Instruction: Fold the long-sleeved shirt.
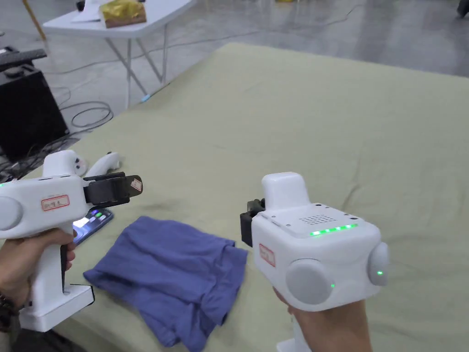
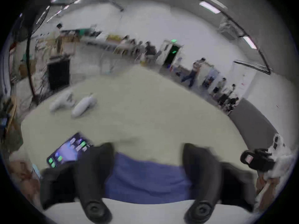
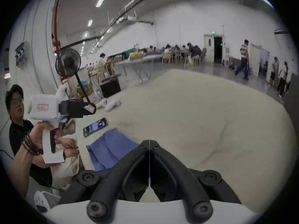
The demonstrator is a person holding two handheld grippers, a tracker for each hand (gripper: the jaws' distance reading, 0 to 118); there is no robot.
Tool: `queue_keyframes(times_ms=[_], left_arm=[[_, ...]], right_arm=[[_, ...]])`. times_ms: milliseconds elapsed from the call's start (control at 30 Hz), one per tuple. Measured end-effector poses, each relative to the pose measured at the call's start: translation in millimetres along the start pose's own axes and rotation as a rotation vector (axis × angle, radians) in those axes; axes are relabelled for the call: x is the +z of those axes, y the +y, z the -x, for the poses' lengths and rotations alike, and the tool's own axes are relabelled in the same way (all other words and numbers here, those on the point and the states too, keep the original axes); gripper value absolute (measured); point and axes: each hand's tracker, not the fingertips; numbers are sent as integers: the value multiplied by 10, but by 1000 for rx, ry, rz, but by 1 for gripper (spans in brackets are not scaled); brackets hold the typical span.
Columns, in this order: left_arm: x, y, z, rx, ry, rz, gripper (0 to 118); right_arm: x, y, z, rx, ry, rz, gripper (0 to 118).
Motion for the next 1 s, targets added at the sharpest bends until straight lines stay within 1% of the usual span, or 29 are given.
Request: queue_keyframes(times_ms=[33,67,100,167,200,267,300,333,367,433,467,533,567,600,633,667,700,767,833,867,933,1000], left_arm=[[80,7,-304,-52,-17,-50,27],[133,4,-636,-95,-22,-88,0],[199,-12,-929,-116,-48,-118,0],[238,-83,-1486,-101,-134,-155,0],[249,-167,-1795,-60,-183,-154,0],[261,-250,-2368,-117,-225,-198,0],[213,-234,-2614,-204,-257,-232,0],[198,-245,-2784,-225,-274,-255,0],[160,-264,-3013,-237,-296,-271,0],[84,-314,-3414,-292,-271,-321,0],[31,-359,-3583,-271,-259,-321,0],[-65,-443,-3861,-353,-216,-367,0],[-149,-573,-3970,-365,-216,-387,0],[-222,-680,-4056,-373,-212,-420,0],[-288,-779,-4110,-372,-207,-415,0],[-344,-892,-4176,-401,-174,-408,0],[-351,-1001,-4211,-389,-170,-397,0],[-376,-1229,-4260,-394,-174,-390,0],[-337,-1427,-4306,-440,-88,-413,0],[-325,-1500,-4307,-431,-70,-419,0],[-328,-1599,-4278,-398,-110,-388,0],[-340,-1706,-4273,-427,-91,-391,0]], right_arm=[[163,50,-113,-11,-12,-19,3],[360,96,-239,-19,-49,-40,3],[553,130,-359,-17,-89,-48,3],[931,169,-606,-33,-156,-90,3],[1130,166,-730,-35,-194,-128,3],[1471,169,-950,-26,-284,-154,3],[1666,160,-1105,-32,-325,-158,3],[1780,146,-1201,-36,-346,-176,3],[1943,125,-1334,-42,-392,-202,3],[2193,91,-1561,-34,-476,-246,3],[2327,57,-1685,-35,-521,-273,3],[2513,-17,-1904,-54,-601,-300,3],[2600,-93,-2020,-74,-649,-331,3],[2676,-192,-2125,-72,-683,-365,3],[2732,-276,-2206,-76,-713,-383,3],[2768,-365,-2281,-92,-752,-387,3],[2810,-465,-2334,-109,-769,-382,3],[2864,-677,-2389,-115,-773,-384,3],[2868,-894,-2378,-123,-814,-391,3],[2874,-997,-2386,-121,-810,-387,3],[2850,-1176,-2396,-110,-826,-365,3],[2838,-1321,-2405,-87,-858,-349,3]])
